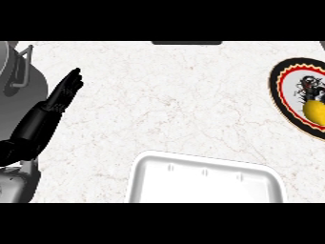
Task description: Pick the lemon from the tray and place it in the plate
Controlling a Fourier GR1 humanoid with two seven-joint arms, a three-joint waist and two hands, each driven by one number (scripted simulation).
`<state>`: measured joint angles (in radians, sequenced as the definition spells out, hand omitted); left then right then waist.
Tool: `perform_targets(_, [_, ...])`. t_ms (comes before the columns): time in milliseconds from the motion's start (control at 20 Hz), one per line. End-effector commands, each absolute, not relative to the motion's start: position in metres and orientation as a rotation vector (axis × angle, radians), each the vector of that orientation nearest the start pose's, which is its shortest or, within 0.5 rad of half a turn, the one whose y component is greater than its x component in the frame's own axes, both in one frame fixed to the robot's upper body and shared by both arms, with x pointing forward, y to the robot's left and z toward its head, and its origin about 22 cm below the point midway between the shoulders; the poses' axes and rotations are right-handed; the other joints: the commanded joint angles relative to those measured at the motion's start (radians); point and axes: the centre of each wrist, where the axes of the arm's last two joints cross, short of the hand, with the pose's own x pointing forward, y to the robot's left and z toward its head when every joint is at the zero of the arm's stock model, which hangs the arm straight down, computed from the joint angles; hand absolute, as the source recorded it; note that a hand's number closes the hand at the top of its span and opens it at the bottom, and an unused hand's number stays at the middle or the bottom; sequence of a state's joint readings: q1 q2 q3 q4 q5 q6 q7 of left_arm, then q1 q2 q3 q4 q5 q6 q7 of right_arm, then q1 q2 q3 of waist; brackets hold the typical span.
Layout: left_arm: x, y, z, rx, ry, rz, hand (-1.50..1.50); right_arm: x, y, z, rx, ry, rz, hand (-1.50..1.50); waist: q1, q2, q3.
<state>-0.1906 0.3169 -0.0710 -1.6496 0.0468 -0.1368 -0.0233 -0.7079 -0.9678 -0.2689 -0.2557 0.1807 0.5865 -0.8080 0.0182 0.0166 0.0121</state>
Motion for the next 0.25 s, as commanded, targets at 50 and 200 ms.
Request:
perform_targets(50, [0.2801, 0.2564, 0.0823, -0.002, -1.809, -0.45, 0.0, 0.2813, -0.5704, 0.1424, 0.017, -1.836, 0.484, -1.5, -0.005, 0.001, 0.001])
perform_targets(200, [0.2793, 0.2577, 0.0782, -0.009, -1.801, -0.458, 0.0, 0.285, -0.5677, 0.1472, 0.033, -1.83, 0.502, -1.5, 0.0, 0.004, 0.002])
